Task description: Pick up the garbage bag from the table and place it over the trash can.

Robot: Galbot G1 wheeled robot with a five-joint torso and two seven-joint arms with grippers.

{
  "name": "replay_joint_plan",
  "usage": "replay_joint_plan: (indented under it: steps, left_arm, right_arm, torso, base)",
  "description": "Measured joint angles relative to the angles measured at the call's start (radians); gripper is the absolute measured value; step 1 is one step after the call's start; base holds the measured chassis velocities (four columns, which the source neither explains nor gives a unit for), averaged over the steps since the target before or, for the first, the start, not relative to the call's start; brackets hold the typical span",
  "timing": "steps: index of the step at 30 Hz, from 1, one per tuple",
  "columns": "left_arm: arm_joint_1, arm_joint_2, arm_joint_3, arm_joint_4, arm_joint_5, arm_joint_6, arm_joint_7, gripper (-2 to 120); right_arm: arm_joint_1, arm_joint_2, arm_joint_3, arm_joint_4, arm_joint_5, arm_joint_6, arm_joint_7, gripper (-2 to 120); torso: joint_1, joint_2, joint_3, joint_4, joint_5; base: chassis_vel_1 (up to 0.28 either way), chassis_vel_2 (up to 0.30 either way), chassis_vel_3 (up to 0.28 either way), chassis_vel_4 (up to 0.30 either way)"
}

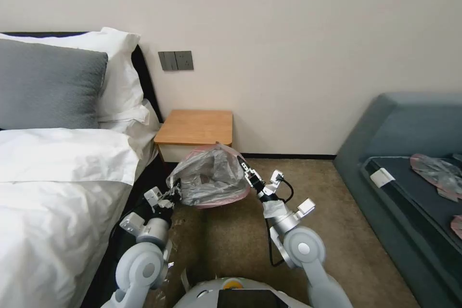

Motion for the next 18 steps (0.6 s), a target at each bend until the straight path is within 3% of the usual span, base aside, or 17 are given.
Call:
replay_joint_plan:
  steps: [3, 18]
  left_arm:
    - [0.004, -0.001, 0.001, 0.000, 0.003, 0.000, 0.003, 5]
    - [0.023, -0.003, 0.007, -0.001, 0.019, 0.004, 0.023, 5]
  right_arm:
    - [-0.001, 0.002, 0.001, -0.002, -0.003, 0.001, -0.007, 7]
    - [0.009, 0.025, 0.013, -0.009, 0.000, 0.006, -0.009, 7]
  torso:
    - [0.000, 0.000, 0.000, 0.0000, 0.0000]
    - [0.000, 0.000, 0.000, 0.0000, 0.0000]
  base:
    - [0.000, 0.000, 0.000, 0.000]
    - [0.000, 0.000, 0.000, 0.000]
